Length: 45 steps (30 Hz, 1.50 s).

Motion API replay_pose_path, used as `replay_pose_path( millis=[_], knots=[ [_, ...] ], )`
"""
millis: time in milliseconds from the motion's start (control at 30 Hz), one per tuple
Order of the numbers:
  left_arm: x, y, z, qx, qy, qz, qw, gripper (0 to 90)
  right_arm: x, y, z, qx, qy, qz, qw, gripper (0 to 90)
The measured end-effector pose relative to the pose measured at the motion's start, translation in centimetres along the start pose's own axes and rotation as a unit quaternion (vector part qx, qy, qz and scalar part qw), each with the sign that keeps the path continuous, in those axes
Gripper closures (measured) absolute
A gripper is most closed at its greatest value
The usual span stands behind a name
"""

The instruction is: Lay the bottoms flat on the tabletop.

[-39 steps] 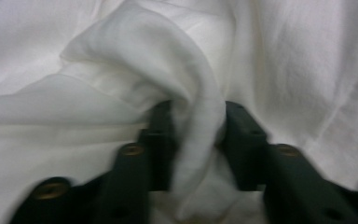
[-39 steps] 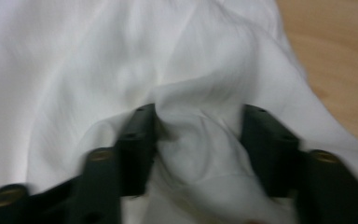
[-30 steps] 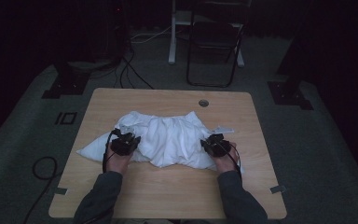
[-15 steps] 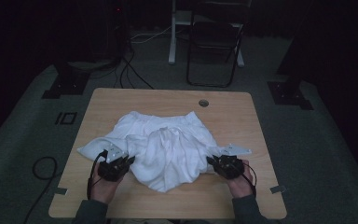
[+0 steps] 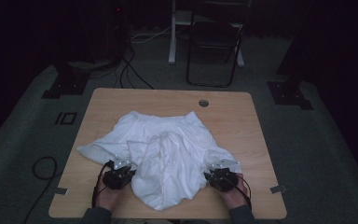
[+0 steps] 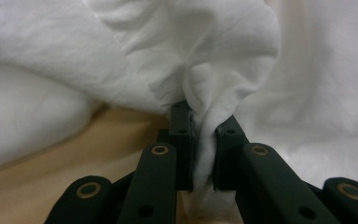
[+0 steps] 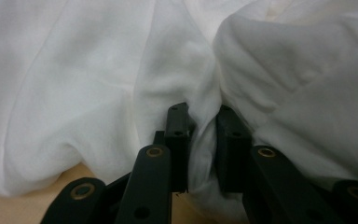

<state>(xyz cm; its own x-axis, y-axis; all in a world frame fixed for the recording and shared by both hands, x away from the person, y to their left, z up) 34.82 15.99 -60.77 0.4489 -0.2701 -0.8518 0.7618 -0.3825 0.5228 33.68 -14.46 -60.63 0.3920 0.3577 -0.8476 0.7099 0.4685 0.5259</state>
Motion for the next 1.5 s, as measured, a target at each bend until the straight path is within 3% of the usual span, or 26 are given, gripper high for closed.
replay_pose_path(
  millis=[233, 533, 667, 733, 833, 900, 1000, 1200, 1400, 1500],
  knots=[
    [1.9, 3.2, -1.0, 0.012, 0.022, -0.001, 0.9997, 80.1, 1.1, 1.8, 2.1, 0.007, -0.027, 0.008, 0.9996, 77.1],
    [4.2, 7.2, -2.9, 0.008, 0.049, 0.004, 0.9988, 79.7, 2.8, 4.9, 4.8, 0.022, -0.056, 0.016, 0.998, 77.0],
    [4.9, 8.4, -3.5, -0.003, 0.054, 0.007, 0.9985, 79.4, 3.4, 6.1, 5.8, 0.033, -0.063, 0.016, 0.9973, 77.1],
    [5.0, 8.7, -3.6, -0.021, 0.051, -0.001, 0.9985, 78.5, 3.7, 6.5, 6.1, 0.038, -0.064, 0.014, 0.9971, 77.2],
    [4.8, 8.5, -3.6, -0.026, 0.053, -0.009, 0.9982, 71.8, 3.7, 6.9, 6.1, 0.035, -0.064, -0.005, 0.9973, 74.6],
    [4.1, 8.2, -3.5, -0.024, 0.055, -0.001, 0.9982, 64.8, 3.1, 7.0, 5.7, 0.029, -0.058, -0.01, 0.9979, 66.1],
    [2.4, 7.6, -3.4, -0.022, 0.052, 0.023, 0.9982, 58.0, 1.3, 7.5, 4.9, 0.015, -0.055, 0.016, 0.9982, 57.0],
    [-0.3, 5.0, -4.1, -0.007, 0.08, 0.044, 0.9958, 55.1, -1.7, 10.1, 3.6, -0.004, -0.053, 0.075, 0.9958, 52.4],
    [-1.2, 2.1, -4.6, -0.01, 0.101, 0.056, 0.9933, 54.5, -0.5, 13.1, 2.0, -0.017, -0.046, 0.088, 0.9949, 55.6],
    [-1.1, 1.1, -5.0, -0.016, 0.104, 0.057, 0.9928, 53.9, 0.8, 14.3, 1.0, -0.019, -0.032, 0.088, 0.9954, 65.2]
  ],
)
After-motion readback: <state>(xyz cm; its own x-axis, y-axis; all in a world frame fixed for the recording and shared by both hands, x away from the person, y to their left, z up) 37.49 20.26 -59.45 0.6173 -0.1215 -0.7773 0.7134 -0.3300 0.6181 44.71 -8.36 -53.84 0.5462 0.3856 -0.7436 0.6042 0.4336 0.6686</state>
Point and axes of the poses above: each handheld gripper's, and its own axes: x roughly forward along the jaws, y roughly out of its top, z roughly to its right, the point moved 10 cm from there along x, roughly forward along the jaws, and after that the axes turned 11 degrees about -z, right-handed, at the moved point
